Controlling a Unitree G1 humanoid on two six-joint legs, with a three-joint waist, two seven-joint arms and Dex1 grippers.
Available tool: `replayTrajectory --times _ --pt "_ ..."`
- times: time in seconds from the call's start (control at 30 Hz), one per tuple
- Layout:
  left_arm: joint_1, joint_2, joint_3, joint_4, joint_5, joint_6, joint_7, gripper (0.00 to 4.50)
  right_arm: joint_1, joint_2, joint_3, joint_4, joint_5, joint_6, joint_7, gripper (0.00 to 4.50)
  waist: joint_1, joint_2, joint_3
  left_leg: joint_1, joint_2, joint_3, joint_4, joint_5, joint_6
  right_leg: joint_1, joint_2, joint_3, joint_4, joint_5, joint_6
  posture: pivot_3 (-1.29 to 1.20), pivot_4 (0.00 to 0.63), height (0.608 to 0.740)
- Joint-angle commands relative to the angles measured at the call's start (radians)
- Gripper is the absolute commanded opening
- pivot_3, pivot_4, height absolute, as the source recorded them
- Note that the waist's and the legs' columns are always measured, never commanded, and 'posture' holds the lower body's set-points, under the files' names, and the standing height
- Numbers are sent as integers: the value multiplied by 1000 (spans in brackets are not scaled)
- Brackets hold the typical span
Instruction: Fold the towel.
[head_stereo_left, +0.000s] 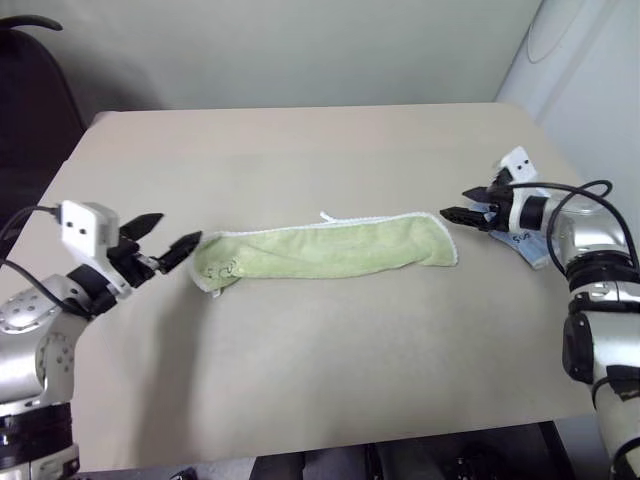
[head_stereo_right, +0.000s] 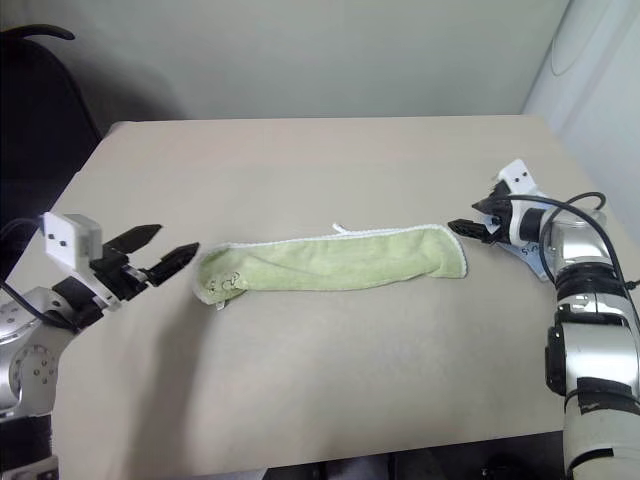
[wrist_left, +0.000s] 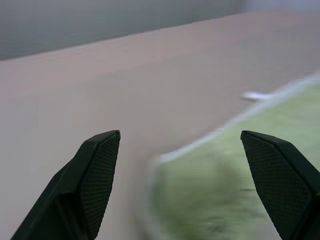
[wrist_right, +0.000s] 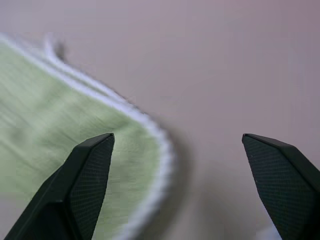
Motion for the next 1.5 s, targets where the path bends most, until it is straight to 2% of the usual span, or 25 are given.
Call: replayTrajectory --times 0.03,0.13,0.27,0.4,0.5,0.77,0.9,0.97,1.23,1.33,1.5 --pt "4 -8 -67 -71 -2 -3 -19 4185 62 -24 -144 -188 156 421 -91 4423 2 0 0 1 0 -1 0 0 0 0 0 0 0 0 0 0 150 740" --pt "-9 -25 -127 -64 13 -17 -27 4185 120 -9 -245 -288 230 634 -186 4423 1 0 0 7 0 -1 -1 0 0 6 0 0 0 0 0 0 150 740" --pt "-23 -47 -192 -60 27 -32 -39 4185 186 20 -351 -410 294 829 -293 4423 0 0 0 12 0 -1 -1 -2 5 11 1 0 0 0 0 0 150 740" --pt "-42 -75 -235 -49 33 -35 -41 4185 242 72 -442 -519 351 963 -365 4423 -2 0 0 15 -1 -4 -1 -3 5 13 3 0 -1 0 0 0 150 740" --pt "-53 -90 -260 -51 38 -35 -42 4185 284 116 -462 -580 366 1026 -410 4423 -2 0 0 15 -2 -7 0 -3 5 14 4 0 -1 0 0 0 150 740" --pt "-65 -105 -284 -69 33 -26 -33 4185 302 245 -536 -603 379 1076 -542 4423 -1 0 -1 15 -2 -12 0 -3 5 15 8 1 -1 0 0 0 150 740" --pt "-61 -111 -290 -76 31 -24 -29 4185 252 340 -645 -576 338 1076 -647 4423 -10 -2 -3 19 -1 -19 0 -4 6 16 17 5 -1 0 0 0 150 740" --pt "-58 -115 -295 -78 33 -26 -28 4185 235 382 -666 -570 341 1059 -676 4423 -13 -2 -3 21 -1 -22 -1 -7 12 17 18 5 -1 1 -1 0 150 740" --pt "-63 -127 -308 -74 41 -31 -25 4185 172 472 -708 -508 359 971 -764 4423 -17 -2 -3 24 -2 -29 -1 -8 13 16 21 7 -1 2 -4 0 150 740" --pt "-62 -129 -310 -74 44 -34 -23 4185 166 482 -716 -487 362 943 -790 3851 -16 -2 -3 24 -2 -32 -1 -8 12 17 22 7 -1 2 -4 0 150 740" --pt "-49 -130 -307 -84 49 -38 -19 4185 179 474 -725 -480 372 922 -824 2112 -13 -2 -3 24 -3 -33 -1 -8 12 17 22 7 -1 2 -4 0 150 740"
